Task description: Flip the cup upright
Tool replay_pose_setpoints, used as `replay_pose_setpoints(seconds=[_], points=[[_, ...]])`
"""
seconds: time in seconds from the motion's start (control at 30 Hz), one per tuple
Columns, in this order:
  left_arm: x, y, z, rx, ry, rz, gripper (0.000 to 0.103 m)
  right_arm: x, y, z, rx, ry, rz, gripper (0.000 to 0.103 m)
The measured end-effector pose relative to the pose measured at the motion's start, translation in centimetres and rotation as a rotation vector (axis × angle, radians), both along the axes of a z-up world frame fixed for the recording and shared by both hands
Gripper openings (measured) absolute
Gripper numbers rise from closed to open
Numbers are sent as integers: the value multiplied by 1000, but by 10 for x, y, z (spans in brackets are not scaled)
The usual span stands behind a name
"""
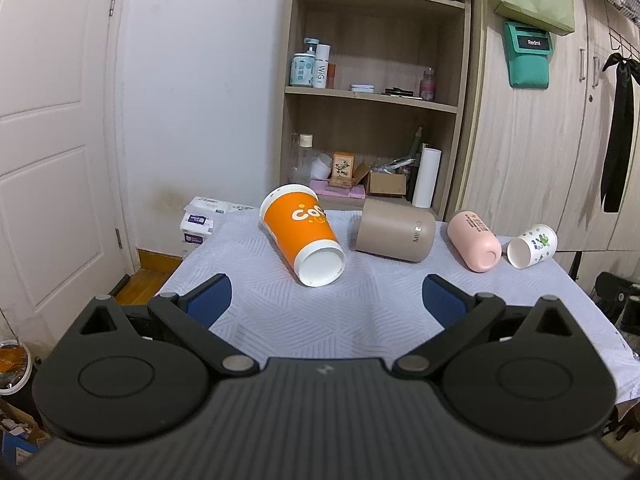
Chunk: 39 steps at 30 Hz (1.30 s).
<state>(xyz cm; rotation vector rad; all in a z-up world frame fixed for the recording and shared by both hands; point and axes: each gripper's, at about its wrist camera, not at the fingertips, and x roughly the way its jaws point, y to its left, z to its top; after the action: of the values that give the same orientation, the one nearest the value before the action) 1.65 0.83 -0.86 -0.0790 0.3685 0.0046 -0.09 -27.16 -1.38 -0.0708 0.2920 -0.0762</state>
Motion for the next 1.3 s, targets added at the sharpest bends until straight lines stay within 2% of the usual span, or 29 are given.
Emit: replay_pose_setpoints(seconds=[1.3], points=[[-5,1,3,7,-16,6,103,0,1,0,-2,20,-7,103]])
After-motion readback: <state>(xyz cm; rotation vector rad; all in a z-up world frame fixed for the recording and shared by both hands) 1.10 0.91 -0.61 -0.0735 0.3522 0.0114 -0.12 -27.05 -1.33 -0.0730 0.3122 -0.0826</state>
